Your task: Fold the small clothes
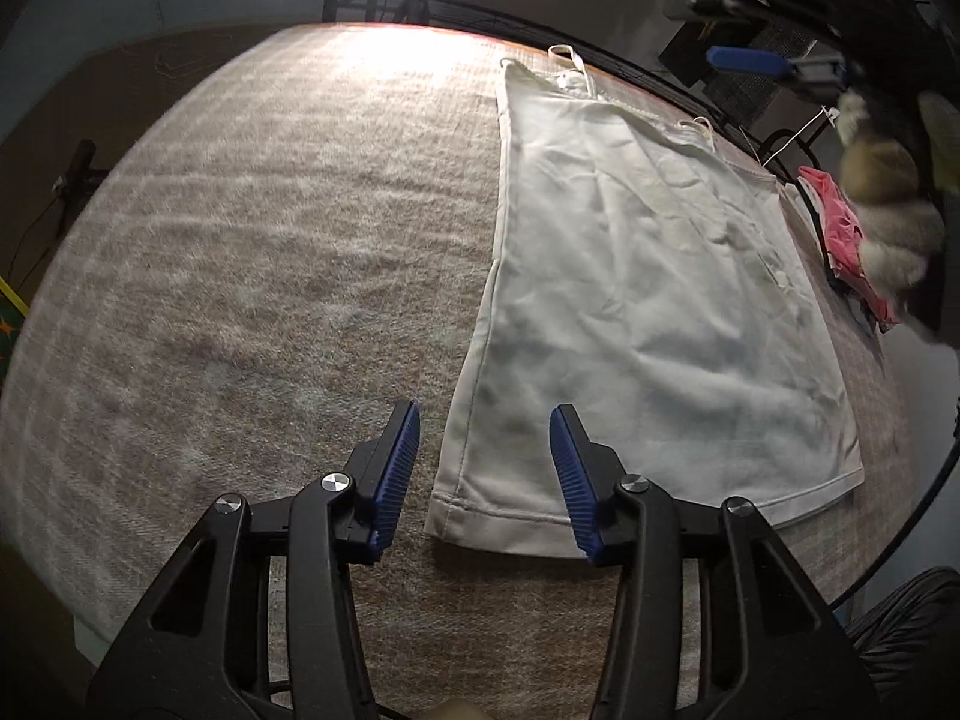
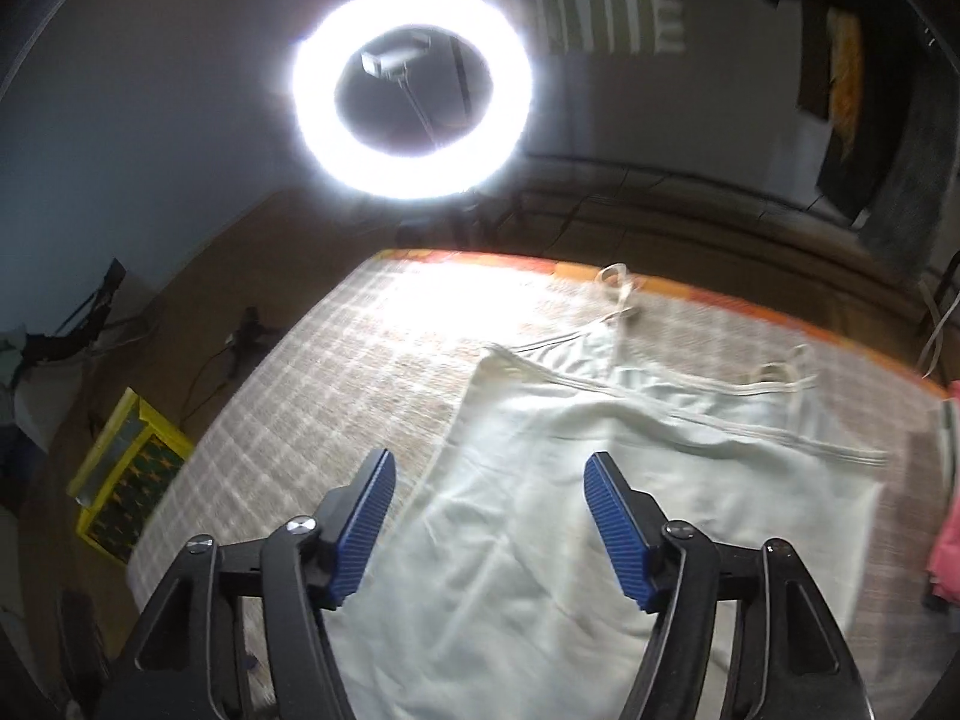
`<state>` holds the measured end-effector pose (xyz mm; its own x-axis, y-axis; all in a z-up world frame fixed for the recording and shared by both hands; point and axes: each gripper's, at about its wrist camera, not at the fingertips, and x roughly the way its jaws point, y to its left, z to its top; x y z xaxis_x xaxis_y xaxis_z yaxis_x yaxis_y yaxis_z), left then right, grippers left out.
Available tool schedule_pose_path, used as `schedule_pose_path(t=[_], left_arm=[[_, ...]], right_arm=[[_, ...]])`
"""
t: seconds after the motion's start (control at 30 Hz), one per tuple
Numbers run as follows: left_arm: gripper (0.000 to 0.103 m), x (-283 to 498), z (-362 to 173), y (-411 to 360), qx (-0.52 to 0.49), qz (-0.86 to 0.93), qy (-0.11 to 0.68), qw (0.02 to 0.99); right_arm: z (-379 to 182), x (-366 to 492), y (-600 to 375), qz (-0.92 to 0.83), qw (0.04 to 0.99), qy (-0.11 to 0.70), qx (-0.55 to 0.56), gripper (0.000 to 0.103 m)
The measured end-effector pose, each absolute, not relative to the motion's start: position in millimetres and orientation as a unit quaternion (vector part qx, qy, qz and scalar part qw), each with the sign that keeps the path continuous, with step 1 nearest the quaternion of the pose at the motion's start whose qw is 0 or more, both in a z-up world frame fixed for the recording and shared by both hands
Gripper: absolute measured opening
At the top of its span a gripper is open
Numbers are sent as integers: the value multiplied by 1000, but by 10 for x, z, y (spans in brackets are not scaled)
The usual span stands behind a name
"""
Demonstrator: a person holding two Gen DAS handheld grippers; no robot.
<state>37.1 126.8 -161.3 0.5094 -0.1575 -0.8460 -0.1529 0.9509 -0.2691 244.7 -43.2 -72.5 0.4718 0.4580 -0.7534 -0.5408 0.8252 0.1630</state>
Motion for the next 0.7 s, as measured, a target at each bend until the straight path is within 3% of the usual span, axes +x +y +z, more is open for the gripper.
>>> schedule_pose_path(t=[0.23, 0.33, 0.4, 0.7], left_arm=[[44, 455, -1760, 1301, -173, -13, 516, 839], [27, 477, -1776, 1300, -171, -14, 517, 839], [9, 499, -1791, 1314, -176, -17, 519, 836], [1, 517, -1748, 1346, -198, -34, 515, 833]], right_arm=[[-1051, 2934, 65, 301, 830, 469, -35, 62], [-1195, 3160, 217, 291, 822, 488, -30, 60], [-1299, 3290, 314, 287, 818, 498, -27, 55], [-1669, 3598, 687, 252, 808, 526, -79, 41]])
